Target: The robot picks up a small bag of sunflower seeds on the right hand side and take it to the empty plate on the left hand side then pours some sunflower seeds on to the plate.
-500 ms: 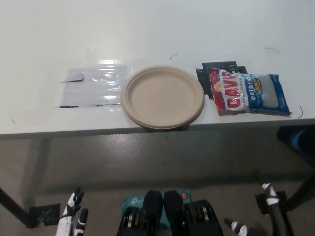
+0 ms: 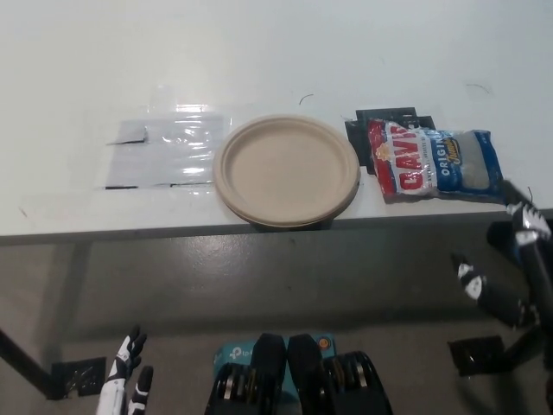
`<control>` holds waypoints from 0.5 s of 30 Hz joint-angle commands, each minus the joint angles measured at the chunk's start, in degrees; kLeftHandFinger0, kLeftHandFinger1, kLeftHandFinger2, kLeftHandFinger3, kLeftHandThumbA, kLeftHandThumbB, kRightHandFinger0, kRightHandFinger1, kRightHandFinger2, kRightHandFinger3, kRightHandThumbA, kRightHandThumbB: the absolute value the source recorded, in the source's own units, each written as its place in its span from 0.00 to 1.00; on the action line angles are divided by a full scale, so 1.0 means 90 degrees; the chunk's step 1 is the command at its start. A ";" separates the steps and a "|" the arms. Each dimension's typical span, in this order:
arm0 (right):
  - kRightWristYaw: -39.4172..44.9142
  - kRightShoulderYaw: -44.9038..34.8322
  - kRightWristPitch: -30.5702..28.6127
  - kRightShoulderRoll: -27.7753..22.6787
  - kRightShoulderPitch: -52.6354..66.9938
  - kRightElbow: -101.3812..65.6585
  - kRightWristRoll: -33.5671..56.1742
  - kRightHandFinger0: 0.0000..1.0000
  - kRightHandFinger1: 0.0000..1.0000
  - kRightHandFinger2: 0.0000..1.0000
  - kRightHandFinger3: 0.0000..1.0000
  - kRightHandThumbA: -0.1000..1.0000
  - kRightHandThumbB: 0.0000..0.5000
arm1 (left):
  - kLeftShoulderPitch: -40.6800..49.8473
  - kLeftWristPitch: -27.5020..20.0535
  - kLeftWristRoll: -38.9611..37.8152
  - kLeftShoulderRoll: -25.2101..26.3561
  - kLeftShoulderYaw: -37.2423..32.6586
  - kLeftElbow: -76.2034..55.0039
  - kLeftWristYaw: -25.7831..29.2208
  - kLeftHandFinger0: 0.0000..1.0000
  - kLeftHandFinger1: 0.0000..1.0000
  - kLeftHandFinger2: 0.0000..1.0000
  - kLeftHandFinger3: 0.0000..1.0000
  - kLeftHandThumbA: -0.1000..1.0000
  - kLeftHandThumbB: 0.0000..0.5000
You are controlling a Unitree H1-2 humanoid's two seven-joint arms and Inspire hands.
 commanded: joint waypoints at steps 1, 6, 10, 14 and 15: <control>0.0246 -0.0036 0.0655 -0.0271 -0.0652 0.0309 -0.0410 1.00 1.00 1.00 1.00 0.72 0.60 | 0.0090 -0.0250 0.0008 -0.0002 -0.0011 -0.0016 0.0073 1.00 1.00 1.00 1.00 1.00 0.41; 0.0184 0.0148 0.0704 -0.0516 -0.1310 0.1066 -0.0728 1.00 1.00 1.00 1.00 0.81 0.65 | 0.0087 -0.0292 -0.0063 0.0001 -0.0023 0.0034 0.0040 1.00 1.00 1.00 1.00 1.00 0.45; 0.0263 0.0292 0.0811 -0.0585 -0.1609 0.1329 -0.0734 1.00 1.00 1.00 1.00 0.85 0.69 | 0.0077 -0.0286 0.0018 0.0004 -0.0018 0.0062 0.0078 1.00 1.00 1.00 1.00 1.00 0.43; 0.0178 0.0473 0.0823 -0.0563 -0.1898 0.1635 -0.0861 1.00 1.00 1.00 1.00 0.87 0.70 | 0.0152 -0.0174 -0.0048 0.0001 -0.0004 -0.0015 0.0028 1.00 1.00 1.00 1.00 1.00 0.43; 0.0156 0.0516 0.0838 -0.0558 -0.1950 0.1700 -0.0896 1.00 1.00 1.00 1.00 0.87 0.71 | 0.0160 -0.0219 -0.0034 0.0020 -0.0005 -0.0006 0.0033 1.00 1.00 1.00 1.00 1.00 0.42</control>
